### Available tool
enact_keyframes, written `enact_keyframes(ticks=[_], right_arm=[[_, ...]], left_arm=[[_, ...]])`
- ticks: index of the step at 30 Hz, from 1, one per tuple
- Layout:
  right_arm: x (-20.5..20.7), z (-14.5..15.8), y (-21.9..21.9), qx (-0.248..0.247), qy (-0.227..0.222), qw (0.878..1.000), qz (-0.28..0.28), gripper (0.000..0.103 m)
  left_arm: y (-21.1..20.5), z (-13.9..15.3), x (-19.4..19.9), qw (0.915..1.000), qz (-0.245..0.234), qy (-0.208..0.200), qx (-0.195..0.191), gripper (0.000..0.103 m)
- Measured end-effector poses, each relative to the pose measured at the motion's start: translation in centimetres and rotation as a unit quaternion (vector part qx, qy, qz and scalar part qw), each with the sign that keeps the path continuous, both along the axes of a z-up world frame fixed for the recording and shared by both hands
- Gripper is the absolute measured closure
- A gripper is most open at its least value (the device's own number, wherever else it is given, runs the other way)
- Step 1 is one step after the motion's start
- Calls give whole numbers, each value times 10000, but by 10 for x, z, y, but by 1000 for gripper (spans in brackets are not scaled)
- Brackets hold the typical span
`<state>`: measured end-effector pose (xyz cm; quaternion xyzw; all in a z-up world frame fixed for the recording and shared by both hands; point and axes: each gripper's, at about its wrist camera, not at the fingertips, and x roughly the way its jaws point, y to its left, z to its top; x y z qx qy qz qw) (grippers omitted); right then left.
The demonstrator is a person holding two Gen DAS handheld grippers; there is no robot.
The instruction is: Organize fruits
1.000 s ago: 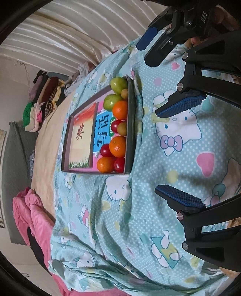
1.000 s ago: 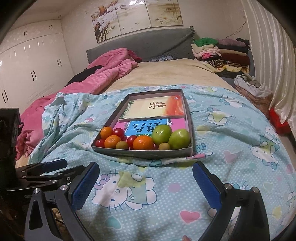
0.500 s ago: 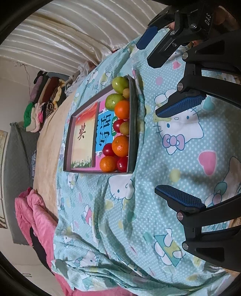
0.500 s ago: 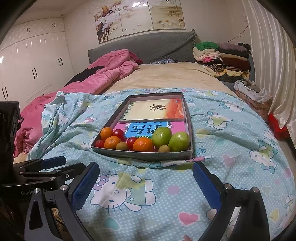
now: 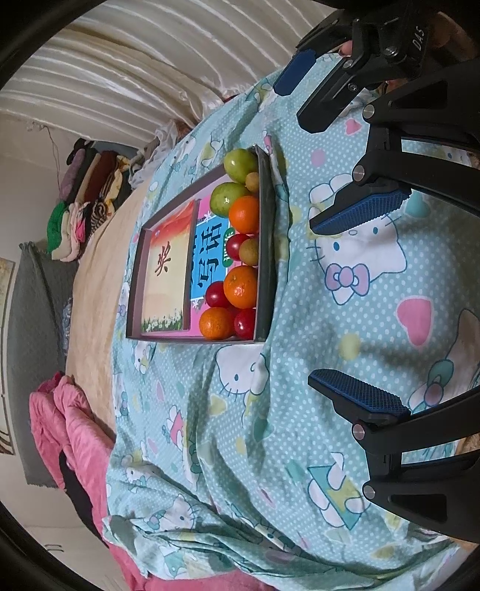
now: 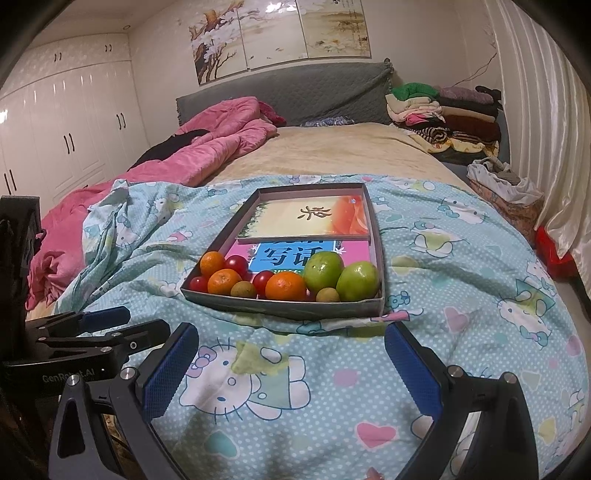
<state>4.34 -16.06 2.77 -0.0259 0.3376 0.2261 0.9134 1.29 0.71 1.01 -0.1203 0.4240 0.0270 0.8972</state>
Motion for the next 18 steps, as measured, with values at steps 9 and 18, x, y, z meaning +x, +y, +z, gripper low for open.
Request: enact_keyframes(ticks=[9, 18], right_arm=[[1, -2, 0, 11, 13, 10000, 20, 1], [2, -3, -1, 10, 45, 10000, 12, 1]], left_arm=[[0, 0, 0, 10000, 4, 0, 44, 27], [-1, 1, 0, 9999, -10, 13, 153, 27]])
